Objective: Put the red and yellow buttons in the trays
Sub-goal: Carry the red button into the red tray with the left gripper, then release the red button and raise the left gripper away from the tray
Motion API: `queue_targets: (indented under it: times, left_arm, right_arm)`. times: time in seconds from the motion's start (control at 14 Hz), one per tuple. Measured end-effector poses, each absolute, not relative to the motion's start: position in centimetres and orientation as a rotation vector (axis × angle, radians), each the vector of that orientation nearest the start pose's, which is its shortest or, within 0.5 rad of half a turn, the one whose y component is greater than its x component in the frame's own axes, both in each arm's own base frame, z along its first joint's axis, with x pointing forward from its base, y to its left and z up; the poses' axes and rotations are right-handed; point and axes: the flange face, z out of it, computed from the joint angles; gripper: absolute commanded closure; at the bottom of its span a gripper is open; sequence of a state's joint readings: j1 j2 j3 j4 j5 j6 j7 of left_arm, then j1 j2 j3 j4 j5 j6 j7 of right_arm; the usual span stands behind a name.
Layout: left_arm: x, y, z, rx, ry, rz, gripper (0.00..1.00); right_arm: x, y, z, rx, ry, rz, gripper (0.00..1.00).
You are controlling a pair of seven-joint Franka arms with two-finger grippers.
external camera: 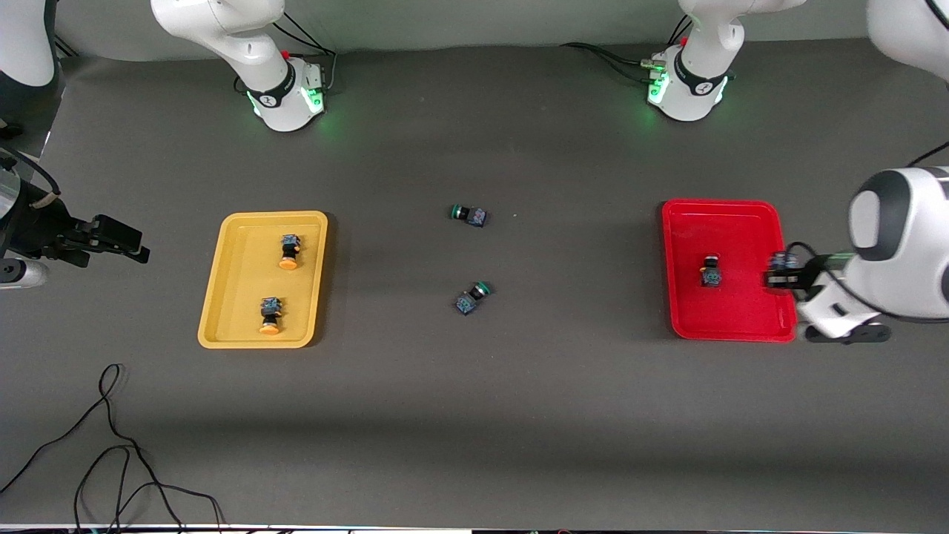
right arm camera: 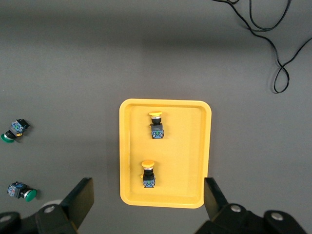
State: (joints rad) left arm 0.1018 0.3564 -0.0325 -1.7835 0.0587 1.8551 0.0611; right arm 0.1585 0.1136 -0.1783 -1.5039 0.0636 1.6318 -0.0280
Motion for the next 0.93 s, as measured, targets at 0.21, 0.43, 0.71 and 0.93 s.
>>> queue_targets:
  times: [0.21,0.43,0.71,0.93]
  left_arm:
    - [56.8,4.2,24.0,-3.079,0.104,0.345,0.26]
    - [54.8,4.1,21.4,-3.079,0.118,0.345,0.0]
    - [57.9,4.7,29.2,-3.055,0.093,0.404,0.0]
    - [59.6,4.5,38.5,-3.048,0.081,0.363,0.0]
  right_arm:
    - [59.4,0.1,59.8,-3.098,-0.01,-0.025,0.0]
    - [59.4,0.1,59.7,-3.098,-0.01,-0.024,0.0]
    - [59.4,0.1,59.7,-3.098,-0.01,-0.021,0.0]
    - [59.4,0.1,59.6,-3.099,-0.01,-0.02,0.0]
